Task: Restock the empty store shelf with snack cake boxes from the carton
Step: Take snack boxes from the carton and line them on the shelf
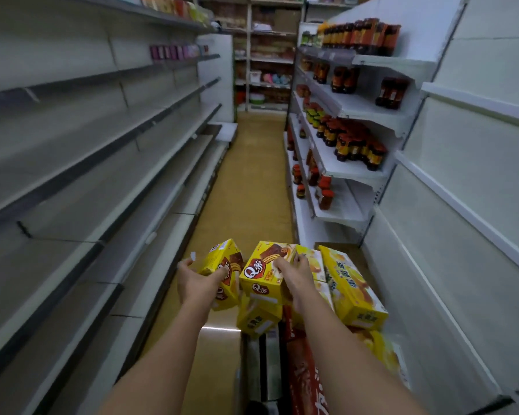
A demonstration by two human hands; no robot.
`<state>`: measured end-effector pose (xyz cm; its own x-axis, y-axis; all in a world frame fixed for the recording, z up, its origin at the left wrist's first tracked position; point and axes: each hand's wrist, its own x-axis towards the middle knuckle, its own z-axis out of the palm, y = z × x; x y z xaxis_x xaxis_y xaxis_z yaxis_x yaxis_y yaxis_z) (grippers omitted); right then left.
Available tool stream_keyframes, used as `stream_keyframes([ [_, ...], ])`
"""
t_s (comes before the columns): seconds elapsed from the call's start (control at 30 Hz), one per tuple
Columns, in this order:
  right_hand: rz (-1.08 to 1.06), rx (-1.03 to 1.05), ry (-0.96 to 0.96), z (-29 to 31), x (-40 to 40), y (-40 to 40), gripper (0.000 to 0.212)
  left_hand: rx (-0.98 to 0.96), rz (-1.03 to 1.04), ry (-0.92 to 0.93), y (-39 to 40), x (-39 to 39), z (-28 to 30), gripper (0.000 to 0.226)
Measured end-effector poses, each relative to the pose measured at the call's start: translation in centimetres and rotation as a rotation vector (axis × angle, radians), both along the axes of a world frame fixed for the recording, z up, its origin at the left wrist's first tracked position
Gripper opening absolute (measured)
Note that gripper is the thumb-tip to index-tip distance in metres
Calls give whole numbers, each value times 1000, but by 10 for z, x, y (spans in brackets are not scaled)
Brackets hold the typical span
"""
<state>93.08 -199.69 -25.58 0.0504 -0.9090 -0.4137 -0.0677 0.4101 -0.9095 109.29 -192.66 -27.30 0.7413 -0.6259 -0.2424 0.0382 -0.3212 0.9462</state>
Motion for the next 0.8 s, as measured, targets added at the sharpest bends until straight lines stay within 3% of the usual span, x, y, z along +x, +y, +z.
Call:
stream_keyframes([
  [0.07,29,-52,18,-2,24,16,86,17,73,-18,27,21,0,72],
  [0.27,115,-163,157,5,103,75,50,-6,389,7,127,89,11,51],
  [0.43,311,-177,62,11,177,145,59,-63,657,63,225,137,26,64],
  [0.6,497,-144,-6,20,248,235,39,-140,789,104,325,172,45,59],
  [0.73,631,-140,6,32,299,315,57,-221,912,74,408,195,60,54],
  [0.8,686,-156,-36,37,318,345,54,-237,960,48,443,204,69,52],
])
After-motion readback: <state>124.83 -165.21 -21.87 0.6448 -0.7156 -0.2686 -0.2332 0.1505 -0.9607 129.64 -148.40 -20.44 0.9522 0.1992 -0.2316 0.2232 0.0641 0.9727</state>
